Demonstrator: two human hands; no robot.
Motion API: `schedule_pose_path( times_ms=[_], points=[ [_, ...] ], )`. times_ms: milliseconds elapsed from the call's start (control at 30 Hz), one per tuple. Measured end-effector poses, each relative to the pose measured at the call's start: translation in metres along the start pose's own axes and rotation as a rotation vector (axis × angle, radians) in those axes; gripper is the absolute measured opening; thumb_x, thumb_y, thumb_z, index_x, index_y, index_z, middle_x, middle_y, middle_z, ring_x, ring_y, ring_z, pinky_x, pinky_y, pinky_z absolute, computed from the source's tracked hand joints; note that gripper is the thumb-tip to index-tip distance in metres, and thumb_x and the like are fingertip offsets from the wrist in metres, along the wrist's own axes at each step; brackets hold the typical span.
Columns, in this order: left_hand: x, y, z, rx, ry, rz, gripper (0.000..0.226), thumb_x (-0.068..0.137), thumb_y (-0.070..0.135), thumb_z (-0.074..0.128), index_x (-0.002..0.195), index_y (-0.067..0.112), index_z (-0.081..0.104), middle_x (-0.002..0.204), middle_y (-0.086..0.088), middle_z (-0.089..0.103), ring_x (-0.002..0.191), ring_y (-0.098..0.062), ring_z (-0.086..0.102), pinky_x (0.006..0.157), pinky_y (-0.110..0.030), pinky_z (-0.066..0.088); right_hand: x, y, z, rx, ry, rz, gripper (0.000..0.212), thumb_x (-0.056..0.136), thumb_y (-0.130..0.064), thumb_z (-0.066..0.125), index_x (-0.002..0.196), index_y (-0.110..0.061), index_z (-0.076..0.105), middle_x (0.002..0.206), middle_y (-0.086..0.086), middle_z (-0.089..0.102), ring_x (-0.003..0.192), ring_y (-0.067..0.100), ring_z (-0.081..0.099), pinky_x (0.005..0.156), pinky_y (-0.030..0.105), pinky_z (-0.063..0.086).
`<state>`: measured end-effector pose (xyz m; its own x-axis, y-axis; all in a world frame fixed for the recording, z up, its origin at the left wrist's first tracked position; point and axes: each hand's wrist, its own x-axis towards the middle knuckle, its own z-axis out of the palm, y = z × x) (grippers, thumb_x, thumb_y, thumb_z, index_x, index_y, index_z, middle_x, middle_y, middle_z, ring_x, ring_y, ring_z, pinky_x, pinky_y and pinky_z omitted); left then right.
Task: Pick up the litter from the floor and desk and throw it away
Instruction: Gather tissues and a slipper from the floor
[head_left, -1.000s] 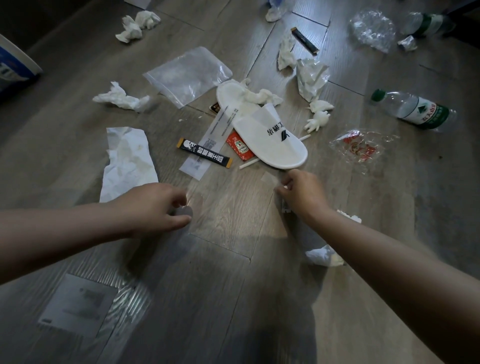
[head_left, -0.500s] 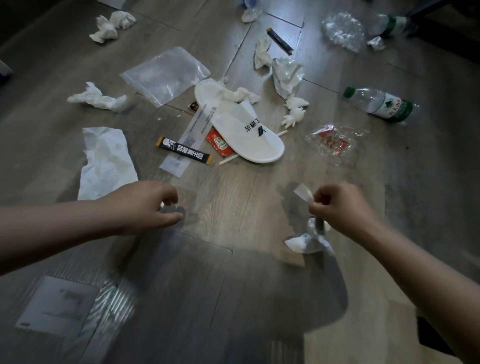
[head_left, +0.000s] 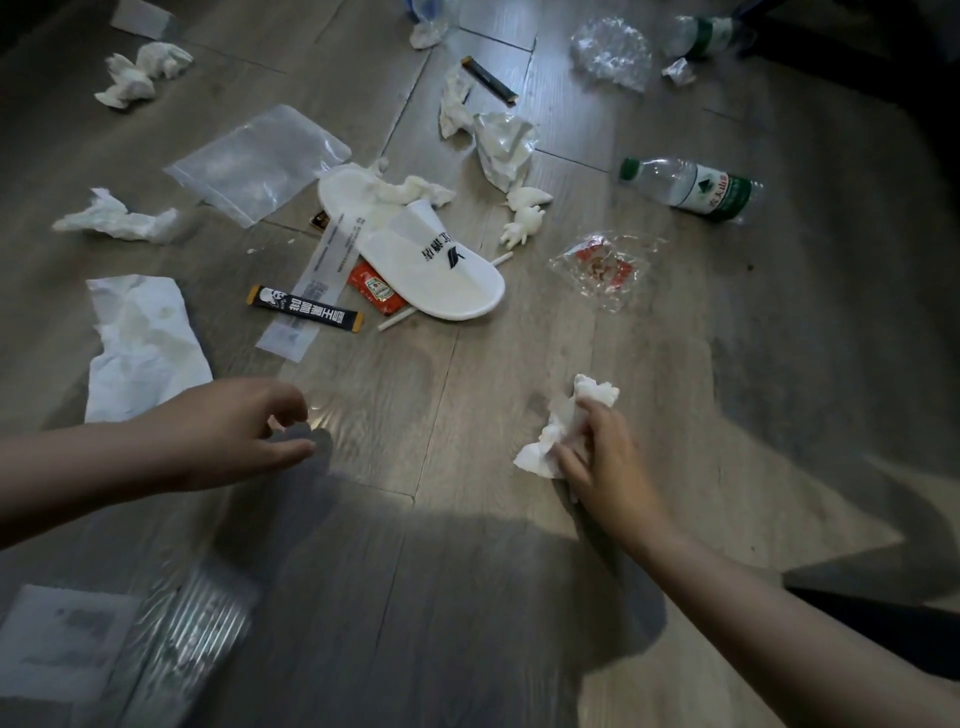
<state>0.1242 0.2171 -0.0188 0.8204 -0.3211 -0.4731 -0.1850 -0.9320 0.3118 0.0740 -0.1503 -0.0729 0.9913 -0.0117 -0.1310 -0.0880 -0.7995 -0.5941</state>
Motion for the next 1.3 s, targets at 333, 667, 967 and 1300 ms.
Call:
schedule_pose_path(
  times_ms=[333,667,967,1300],
  points=[
    [0.006,-0.008,0.008,0.0,-0.026,-0.035,0.031,0.082,0.051,0.063,0.105,0.03,0.06,0.101,0.011,0.063,0.083,-0.002,0.061,0.075,-0.031,0.054,0.006,0.027,-0.009,-0.419,-0.02,-0.258,0.121,0.064,-0.084,0.054,0.155,-0.022,0.004,0.161,0.011,-0.015,0.148,0.032,-0.014,0.117,0.058,0.004],
    [0.013,0.0,0.01,-0.009,-0.042,-0.051,0.03,0.083,0.048,0.064,0.105,0.027,0.061,0.098,0.01,0.064,0.086,-0.006,0.063,0.078,-0.031,0.054,0.024,0.03,0.016,-0.507,-0.031,-0.353,0.063,0.088,-0.065,0.041,0.132,-0.022,0.053,0.134,0.009,0.045,0.123,0.033,0.04,0.102,0.05,0.034],
    [0.014,0.001,0.005,-0.061,-0.059,-0.056,0.031,0.084,0.046,0.063,0.107,0.025,0.062,0.099,0.01,0.063,0.087,-0.006,0.063,0.08,-0.032,0.055,0.032,0.02,0.016,-0.462,0.071,-0.449,0.03,0.088,-0.039,0.063,0.088,-0.009,0.066,0.087,0.009,0.059,0.068,0.02,0.051,0.052,0.026,0.037],
    [-0.032,-0.027,0.007,-0.037,-0.012,-0.106,0.035,0.085,0.045,0.063,0.108,0.019,0.062,0.108,0.001,0.065,0.093,-0.014,0.062,0.078,-0.028,0.049,0.005,-0.055,0.016,-0.012,-0.145,-0.229,0.041,0.092,-0.046,0.049,0.07,-0.013,0.054,0.067,-0.001,0.053,0.063,0.013,0.053,0.059,0.035,0.043]
  ],
)
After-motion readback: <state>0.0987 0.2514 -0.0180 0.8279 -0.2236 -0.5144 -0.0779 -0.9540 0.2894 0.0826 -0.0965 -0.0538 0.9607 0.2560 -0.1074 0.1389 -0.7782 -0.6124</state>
